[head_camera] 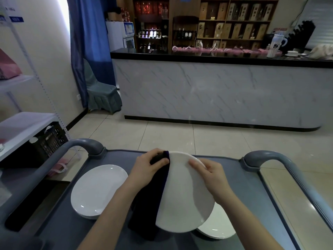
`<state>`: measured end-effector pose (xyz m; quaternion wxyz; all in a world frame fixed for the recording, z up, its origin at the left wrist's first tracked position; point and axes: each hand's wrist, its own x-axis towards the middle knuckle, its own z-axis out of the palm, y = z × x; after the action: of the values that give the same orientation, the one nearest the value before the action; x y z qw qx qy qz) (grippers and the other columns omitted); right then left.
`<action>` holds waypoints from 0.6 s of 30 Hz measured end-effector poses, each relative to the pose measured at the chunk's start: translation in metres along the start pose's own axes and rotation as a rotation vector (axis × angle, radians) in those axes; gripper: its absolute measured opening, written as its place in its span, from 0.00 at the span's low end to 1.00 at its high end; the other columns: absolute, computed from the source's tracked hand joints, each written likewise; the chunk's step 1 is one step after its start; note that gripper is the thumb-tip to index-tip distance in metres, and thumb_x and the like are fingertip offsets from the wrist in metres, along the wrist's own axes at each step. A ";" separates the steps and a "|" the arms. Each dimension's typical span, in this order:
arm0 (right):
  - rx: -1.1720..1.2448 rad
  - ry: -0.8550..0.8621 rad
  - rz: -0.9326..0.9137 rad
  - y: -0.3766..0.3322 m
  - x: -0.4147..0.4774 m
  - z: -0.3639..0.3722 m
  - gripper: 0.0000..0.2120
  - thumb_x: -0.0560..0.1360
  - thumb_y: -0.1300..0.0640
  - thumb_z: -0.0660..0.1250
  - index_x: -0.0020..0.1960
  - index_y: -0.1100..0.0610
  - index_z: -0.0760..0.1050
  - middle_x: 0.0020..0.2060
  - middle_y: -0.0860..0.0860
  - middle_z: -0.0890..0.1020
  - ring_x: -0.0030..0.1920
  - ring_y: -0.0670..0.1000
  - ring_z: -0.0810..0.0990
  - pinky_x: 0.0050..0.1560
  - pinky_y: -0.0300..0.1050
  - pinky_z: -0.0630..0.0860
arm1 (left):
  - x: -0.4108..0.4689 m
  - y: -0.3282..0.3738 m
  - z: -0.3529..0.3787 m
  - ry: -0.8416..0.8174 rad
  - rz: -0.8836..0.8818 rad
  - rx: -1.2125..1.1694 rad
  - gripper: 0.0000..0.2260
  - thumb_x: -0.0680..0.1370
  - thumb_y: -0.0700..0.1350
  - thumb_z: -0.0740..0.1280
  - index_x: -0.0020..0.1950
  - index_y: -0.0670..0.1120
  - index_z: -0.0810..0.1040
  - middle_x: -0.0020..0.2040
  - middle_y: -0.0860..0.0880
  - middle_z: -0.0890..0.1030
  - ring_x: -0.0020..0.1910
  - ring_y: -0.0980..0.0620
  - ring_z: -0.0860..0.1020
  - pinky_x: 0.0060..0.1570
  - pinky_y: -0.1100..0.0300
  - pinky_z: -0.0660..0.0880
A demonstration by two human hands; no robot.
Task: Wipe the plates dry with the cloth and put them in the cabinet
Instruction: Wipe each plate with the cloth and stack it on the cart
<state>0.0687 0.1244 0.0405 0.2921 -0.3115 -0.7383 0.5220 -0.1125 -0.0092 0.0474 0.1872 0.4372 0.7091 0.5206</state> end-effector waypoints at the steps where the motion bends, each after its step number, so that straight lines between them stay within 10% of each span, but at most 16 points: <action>1: 0.056 0.079 0.029 0.002 -0.002 0.001 0.15 0.77 0.49 0.70 0.37 0.58 0.78 0.29 0.45 0.75 0.31 0.44 0.71 0.33 0.39 0.67 | -0.002 -0.002 0.000 0.054 -0.004 -0.031 0.06 0.78 0.47 0.70 0.49 0.60 0.80 0.45 0.60 0.83 0.47 0.62 0.80 0.46 0.70 0.74; 7: 0.442 0.479 0.230 0.014 -0.021 0.029 0.17 0.80 0.45 0.65 0.37 0.52 0.78 0.29 0.41 0.79 0.28 0.39 0.75 0.28 0.32 0.73 | -0.025 -0.022 0.034 0.395 -0.231 -0.358 0.08 0.82 0.48 0.64 0.56 0.61 0.76 0.51 0.63 0.82 0.53 0.63 0.79 0.52 0.62 0.75; 12: 0.194 0.202 0.080 0.014 -0.018 -0.004 0.08 0.80 0.51 0.67 0.43 0.51 0.81 0.35 0.43 0.83 0.36 0.44 0.78 0.35 0.33 0.73 | -0.025 -0.028 0.022 0.356 -0.127 -0.284 0.09 0.81 0.43 0.65 0.54 0.59 0.78 0.50 0.63 0.83 0.51 0.64 0.80 0.50 0.67 0.74; 18: -0.239 -0.282 -0.059 -0.008 0.010 -0.015 0.02 0.77 0.48 0.70 0.49 0.43 0.80 0.35 0.44 0.83 0.36 0.45 0.78 0.38 0.37 0.73 | -0.011 -0.006 0.009 -0.112 0.059 0.018 0.15 0.78 0.44 0.69 0.48 0.67 0.79 0.47 0.64 0.83 0.49 0.65 0.79 0.48 0.74 0.71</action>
<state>0.0727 0.1384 0.0536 0.1617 -0.2460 -0.8376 0.4602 -0.1029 -0.0138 0.0361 0.2071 0.4880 0.6890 0.4942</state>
